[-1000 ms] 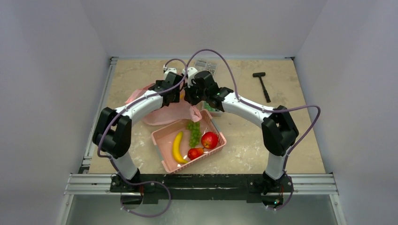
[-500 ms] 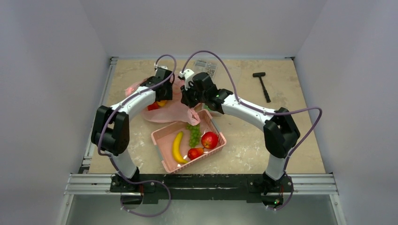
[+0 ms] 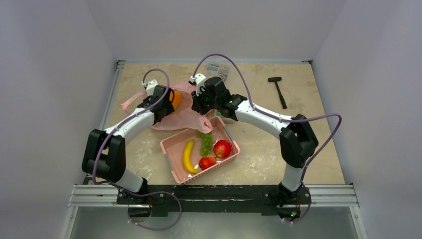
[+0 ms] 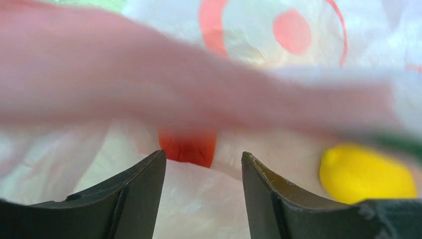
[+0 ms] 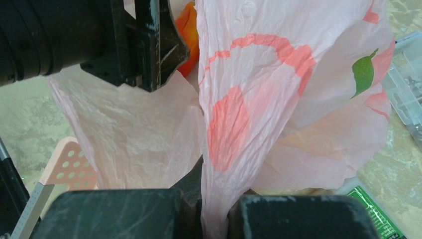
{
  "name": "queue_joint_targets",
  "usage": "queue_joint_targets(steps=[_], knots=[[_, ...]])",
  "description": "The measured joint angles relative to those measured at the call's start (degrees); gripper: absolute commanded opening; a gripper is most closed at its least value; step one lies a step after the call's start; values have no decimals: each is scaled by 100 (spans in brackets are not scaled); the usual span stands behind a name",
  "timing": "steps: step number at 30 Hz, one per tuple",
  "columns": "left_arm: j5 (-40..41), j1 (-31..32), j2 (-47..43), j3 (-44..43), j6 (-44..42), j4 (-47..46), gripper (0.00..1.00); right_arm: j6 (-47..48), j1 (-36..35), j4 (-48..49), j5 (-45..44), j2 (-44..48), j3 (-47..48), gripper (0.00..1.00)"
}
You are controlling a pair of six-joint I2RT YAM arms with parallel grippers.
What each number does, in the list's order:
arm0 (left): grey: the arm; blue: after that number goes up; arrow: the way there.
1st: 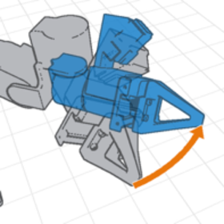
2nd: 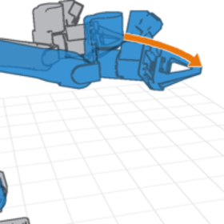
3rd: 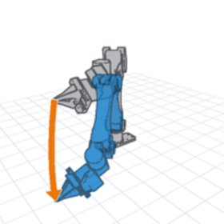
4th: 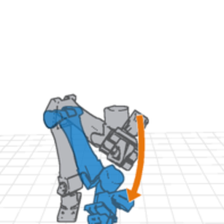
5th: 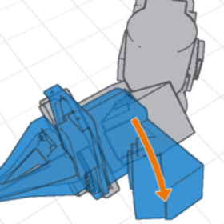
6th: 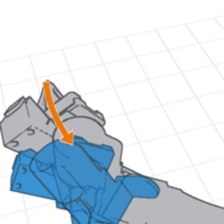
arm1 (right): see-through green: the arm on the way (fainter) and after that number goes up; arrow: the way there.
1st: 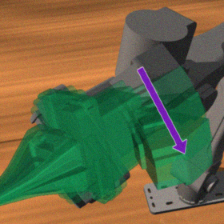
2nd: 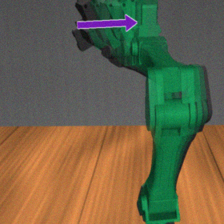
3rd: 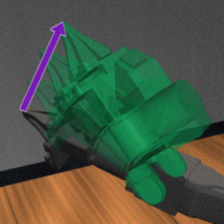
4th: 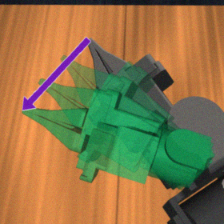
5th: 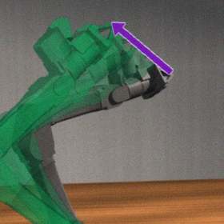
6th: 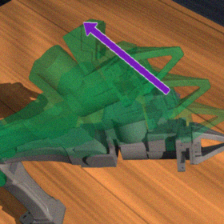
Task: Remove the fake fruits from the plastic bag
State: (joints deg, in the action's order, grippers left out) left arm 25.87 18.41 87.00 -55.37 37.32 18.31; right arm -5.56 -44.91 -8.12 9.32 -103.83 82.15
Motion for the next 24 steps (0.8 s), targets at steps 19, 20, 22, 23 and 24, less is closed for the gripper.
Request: queue_joint_targets(steps=[19,20,22,23,24], knots=[[66,-839,1480,-909,1427,245,59,0,-4,11,79,0,-15,0],[46,-841,1495,-925,1460,260,57,0,-4,13,79,0,-15,0],[26,-844,1499,-927,1497,280,49,0,-4,31,79,0,-17,0],[11,-852,1499,-922,1526,267,45,2,-4,37,81,0,-17,0],[-13,-863,1497,-916,1552,238,39,0,-4,44,81,0,-17,0]])
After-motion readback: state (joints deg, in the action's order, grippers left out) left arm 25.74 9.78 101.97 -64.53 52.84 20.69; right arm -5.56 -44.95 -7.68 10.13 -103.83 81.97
